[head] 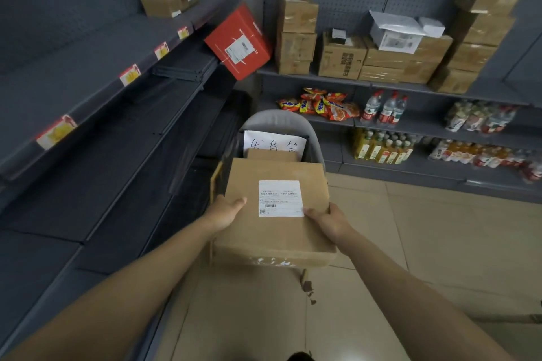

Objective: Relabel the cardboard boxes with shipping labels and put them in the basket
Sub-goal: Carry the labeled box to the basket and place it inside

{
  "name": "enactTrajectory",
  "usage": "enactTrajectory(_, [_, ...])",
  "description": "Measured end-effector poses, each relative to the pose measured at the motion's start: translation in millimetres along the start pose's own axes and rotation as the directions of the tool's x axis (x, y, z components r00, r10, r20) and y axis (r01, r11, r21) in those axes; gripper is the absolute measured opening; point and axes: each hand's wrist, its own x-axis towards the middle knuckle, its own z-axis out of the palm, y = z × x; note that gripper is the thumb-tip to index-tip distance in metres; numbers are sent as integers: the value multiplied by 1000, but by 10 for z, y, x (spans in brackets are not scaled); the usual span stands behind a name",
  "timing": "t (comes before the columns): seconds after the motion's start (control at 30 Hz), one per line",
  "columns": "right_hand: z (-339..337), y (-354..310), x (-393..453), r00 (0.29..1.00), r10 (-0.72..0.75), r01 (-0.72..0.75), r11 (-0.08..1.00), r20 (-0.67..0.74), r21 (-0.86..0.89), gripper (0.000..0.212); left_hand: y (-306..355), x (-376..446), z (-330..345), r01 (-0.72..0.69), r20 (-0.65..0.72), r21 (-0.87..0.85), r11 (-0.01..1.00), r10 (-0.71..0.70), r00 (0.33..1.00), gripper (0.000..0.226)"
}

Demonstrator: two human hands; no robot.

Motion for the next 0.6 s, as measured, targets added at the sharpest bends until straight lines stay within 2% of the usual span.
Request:
enactTrajectory(0.1, [-9, -126, 417, 997, 64, -66, 996, -30, -67, 73, 121, 355, 8, 32, 40, -16, 999, -32, 999, 67])
enactTrajectory(0.47, [-24, -549, 2207, 986, 153, -152, 988, 66, -27, 68, 715, 1951, 50, 145, 39, 3, 989, -145, 989, 65])
enactTrajectory(0.6, [-19, -661, 2693, 976, 203, -204, 979, 82, 4, 68, 814, 2422, 99, 163, -4, 24, 986, -163, 987, 66])
